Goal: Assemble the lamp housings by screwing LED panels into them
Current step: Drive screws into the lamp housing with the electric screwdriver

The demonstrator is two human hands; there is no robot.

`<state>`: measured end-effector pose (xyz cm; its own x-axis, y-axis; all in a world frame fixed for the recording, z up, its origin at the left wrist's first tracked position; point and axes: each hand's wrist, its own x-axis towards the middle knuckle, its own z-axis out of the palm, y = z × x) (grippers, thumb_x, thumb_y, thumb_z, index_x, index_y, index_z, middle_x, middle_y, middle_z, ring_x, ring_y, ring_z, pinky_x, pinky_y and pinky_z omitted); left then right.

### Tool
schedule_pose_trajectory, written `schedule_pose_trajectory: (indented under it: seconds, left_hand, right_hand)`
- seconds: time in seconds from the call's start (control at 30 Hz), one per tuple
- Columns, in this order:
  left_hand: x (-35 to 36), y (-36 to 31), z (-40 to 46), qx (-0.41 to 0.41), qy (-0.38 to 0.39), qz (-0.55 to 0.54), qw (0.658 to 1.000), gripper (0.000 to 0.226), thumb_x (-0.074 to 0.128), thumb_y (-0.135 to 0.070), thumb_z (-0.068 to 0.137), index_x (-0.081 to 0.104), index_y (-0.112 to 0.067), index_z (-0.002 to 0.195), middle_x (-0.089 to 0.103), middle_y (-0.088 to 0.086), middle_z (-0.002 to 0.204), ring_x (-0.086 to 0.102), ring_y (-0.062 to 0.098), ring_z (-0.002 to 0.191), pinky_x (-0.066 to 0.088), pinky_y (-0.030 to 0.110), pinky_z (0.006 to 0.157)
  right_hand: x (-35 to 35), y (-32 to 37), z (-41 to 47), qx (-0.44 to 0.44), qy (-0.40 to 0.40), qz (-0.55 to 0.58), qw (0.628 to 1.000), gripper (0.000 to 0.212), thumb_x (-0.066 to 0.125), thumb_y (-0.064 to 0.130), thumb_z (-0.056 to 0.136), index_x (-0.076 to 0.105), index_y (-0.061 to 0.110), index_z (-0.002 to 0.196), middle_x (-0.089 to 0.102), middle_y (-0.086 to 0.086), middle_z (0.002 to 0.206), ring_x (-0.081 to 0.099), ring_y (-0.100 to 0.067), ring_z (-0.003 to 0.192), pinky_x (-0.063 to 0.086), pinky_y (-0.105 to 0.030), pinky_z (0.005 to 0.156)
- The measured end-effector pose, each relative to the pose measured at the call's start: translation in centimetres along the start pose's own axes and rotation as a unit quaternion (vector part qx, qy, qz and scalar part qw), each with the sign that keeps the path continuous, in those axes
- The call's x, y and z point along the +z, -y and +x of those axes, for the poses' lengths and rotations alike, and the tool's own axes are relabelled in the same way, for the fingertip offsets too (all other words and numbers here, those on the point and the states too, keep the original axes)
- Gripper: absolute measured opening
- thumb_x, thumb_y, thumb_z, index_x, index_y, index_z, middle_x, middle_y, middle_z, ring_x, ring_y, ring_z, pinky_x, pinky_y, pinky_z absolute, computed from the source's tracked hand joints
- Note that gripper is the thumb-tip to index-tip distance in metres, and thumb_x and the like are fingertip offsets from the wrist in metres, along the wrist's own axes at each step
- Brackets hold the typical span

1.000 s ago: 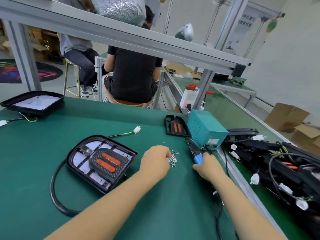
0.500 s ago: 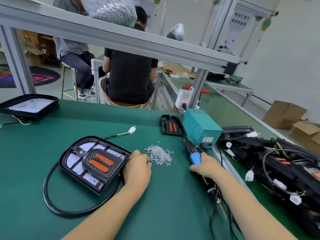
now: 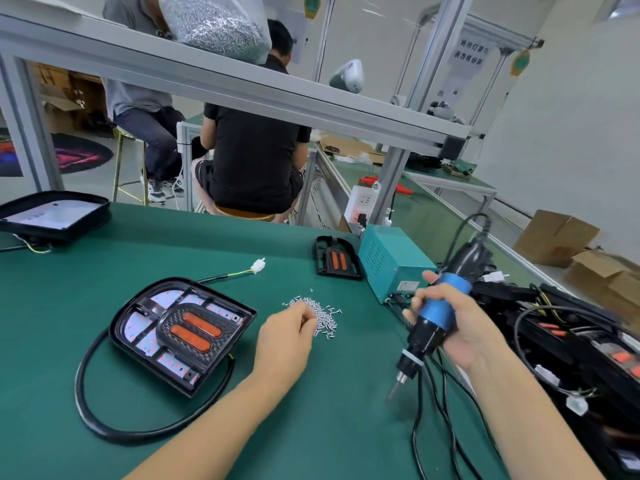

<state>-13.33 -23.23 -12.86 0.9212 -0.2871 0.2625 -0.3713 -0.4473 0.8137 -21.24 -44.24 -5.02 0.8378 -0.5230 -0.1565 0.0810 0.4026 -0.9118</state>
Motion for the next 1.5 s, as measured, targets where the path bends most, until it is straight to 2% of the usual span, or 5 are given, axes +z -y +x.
schedule_pose_trajectory:
  seconds: [0.13,0.37,0.6,0.83,1.5]
  left_hand:
    - [-2.8,-2.3,0.8,-0.01,0.031,-0.197,0.98,0.015,0.065,-0.005,0.081,0.068,-0.016,0.072,0.066,-0.005,0.063,0.052,0.001,0.056,0.042,0.012,0.057]
    - [-8.8,-1.5,1.3,-0.096,0.053,-0.404,0.908,0.015,0.071,0.007,0.074,0.073,-0.008,0.078,0.07,0.006,0.066,0.058,0.008,0.053,0.049,0.015,0.054]
    - [-12.5,1.0,-0.4,-0.124,0.06,-0.424,0.895,0.014,0.066,0.001,0.081,0.076,-0.009,0.078,0.073,0.014,0.079,0.058,0.014,0.057,0.048,0.022,0.056]
    - [-14.8,2.2,-2.0,-0.129,0.069,-0.435,0.888,0.017,0.072,-0.023,0.063,0.077,-0.013,0.076,0.071,0.01,0.076,0.059,0.016,0.06,0.049,0.028,0.059]
    - [-14.9,3.0,-2.5,-0.113,0.056,-0.476,0.87,0.011,0.069,-0.015,0.068,0.077,-0.011,0.074,0.071,0.01,0.074,0.06,0.015,0.062,0.051,0.022,0.056]
  right_hand:
    - [1.6,1.3,-1.7,-0.042,0.016,0.168,0.985,0.025,0.052,0.005,0.089,0.058,0.01,0.112,0.053,0.001,0.063,0.051,-0.009,0.05,0.053,-0.023,0.054]
    - [6.8,1.8,-3.9,-0.147,0.037,0.284,0.947,0.014,0.056,0.009,0.089,0.062,0.016,0.098,0.055,0.006,0.062,0.054,-0.007,0.052,0.051,-0.018,0.056]
    - [13.3,0.2,-5.5,-0.181,0.086,0.325,0.924,0.006,0.058,0.014,0.087,0.061,0.016,0.092,0.053,0.008,0.059,0.05,-0.004,0.048,0.048,-0.017,0.055]
    - [18.5,-1.2,-6.6,-0.22,0.109,0.314,0.917,0.012,0.057,0.012,0.081,0.057,0.019,0.09,0.049,0.009,0.055,0.047,-0.004,0.046,0.046,-0.017,0.054]
    - [19.8,-2.6,-6.6,-0.227,0.113,0.29,0.923,0.012,0.053,0.007,0.087,0.057,0.018,0.089,0.051,0.008,0.057,0.049,-0.005,0.047,0.047,-0.019,0.054]
